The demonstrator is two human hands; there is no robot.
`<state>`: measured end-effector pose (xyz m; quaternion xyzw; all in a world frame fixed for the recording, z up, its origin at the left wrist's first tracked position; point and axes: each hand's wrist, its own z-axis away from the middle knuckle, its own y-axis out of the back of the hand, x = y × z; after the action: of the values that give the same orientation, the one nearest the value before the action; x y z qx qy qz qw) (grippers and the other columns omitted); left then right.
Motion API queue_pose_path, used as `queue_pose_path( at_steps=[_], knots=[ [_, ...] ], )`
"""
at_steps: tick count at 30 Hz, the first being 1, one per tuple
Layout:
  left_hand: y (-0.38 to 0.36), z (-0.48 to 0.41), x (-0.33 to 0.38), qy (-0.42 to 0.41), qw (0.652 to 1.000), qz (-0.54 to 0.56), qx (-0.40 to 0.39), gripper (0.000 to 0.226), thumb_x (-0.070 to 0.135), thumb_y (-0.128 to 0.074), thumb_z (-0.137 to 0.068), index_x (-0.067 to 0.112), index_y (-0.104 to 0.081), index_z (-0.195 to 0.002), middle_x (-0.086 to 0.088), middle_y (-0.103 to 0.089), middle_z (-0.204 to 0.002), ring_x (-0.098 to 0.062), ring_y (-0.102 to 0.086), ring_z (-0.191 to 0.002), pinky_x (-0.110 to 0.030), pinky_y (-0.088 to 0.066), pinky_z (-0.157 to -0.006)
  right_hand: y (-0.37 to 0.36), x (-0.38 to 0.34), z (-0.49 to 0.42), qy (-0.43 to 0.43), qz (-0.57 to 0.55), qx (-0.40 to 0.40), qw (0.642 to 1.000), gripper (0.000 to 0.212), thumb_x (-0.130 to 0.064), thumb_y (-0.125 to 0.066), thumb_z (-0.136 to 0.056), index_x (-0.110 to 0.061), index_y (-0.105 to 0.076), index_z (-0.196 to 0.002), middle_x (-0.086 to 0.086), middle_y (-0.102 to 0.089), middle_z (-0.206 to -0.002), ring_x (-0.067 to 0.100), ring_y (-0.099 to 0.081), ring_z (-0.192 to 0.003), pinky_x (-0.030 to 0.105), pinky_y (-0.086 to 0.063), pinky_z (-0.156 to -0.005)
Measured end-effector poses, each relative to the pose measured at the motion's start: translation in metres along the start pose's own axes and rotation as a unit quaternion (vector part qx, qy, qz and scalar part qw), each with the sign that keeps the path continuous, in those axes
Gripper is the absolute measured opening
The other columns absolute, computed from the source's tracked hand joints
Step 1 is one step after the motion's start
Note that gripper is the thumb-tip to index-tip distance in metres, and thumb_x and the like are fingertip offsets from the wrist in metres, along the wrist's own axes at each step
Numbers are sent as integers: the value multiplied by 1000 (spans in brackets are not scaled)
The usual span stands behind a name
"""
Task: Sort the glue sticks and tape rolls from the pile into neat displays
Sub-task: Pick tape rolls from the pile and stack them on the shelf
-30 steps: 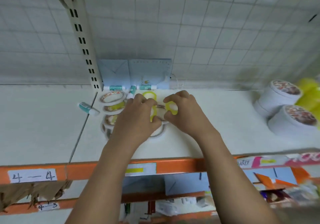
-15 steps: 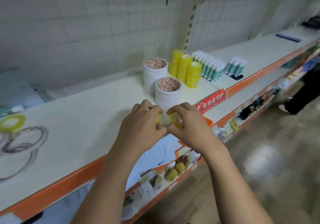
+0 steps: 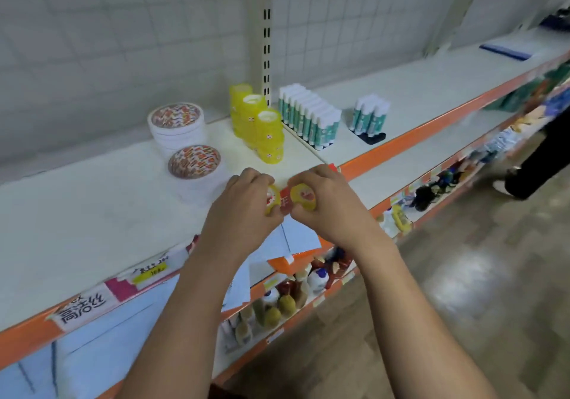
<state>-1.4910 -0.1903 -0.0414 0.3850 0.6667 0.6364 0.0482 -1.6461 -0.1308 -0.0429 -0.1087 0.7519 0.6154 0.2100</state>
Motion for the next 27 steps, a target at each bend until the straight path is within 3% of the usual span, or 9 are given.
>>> queue_pose_path(
  at_steps=[2,6,12,19,24,27],
  knots=[
    [-1,-10,1,1,1000,5,4,53,42,-67,-86,16,-53,-130,0,-50,-125,-21,-47,-117,-42,-46,-90,1,7,-14,9,-7,6,1000,44,-26,-66,-81,-24,-61,-125,4,-53,-119,27,-48,-108,38,-43,-93],
    [-1,-33,-4,-2,1000,4,15,47,25,-64,-85,14,-55,-130,-4,-51,-124,-25,-48,-117,-44,-44,-94,-4,16,-44,15,-21,6,1000,50,-25,-67,-81,-23,-56,-130,4,-51,-124,27,-47,-114,39,-45,-92],
    [-8,-58,-12,19,999,-4,27,46,26,-60,-87,14,-54,-132,-4,-50,-125,-25,-48,-116,-40,-44,-93,-20,30,-88,-3,-46,-9,999,72,-27,-74,-78,-14,-42,-142,7,-49,-134,24,-52,-118,33,-44,-94],
    [-20,-74,-15,57,998,-13,20,45,26,-63,-88,11,-56,-129,-10,-53,-125,-30,-52,-114,-43,-42,-96,-38,47,-113,-7,-54,-54,997,76,-29,-80,-74,-10,-45,-138,11,-56,-123,26,-54,-115,31,-42,-90],
    [-32,-80,-15,106,993,-15,46,49,26,-68,-85,6,-56,-129,-12,-55,-124,-31,-54,-113,-35,-41,-92,-37,54,-122,39,-79,-64,994,69,-32,-85,-69,-12,-53,-126,8,-58,-113,24,-55,-105,32,-43,-83],
    [-39,-83,-7,127,990,-8,58,53,26,-71,-83,5,-56,-129,-13,-56,-123,-31,-57,-110,-36,-42,-91,-28,65,-123,62,-104,-81,989,70,-30,-84,-70,-12,-54,-130,8,-60,-115,21,-57,-105,21,-38,-77]
  ],
)
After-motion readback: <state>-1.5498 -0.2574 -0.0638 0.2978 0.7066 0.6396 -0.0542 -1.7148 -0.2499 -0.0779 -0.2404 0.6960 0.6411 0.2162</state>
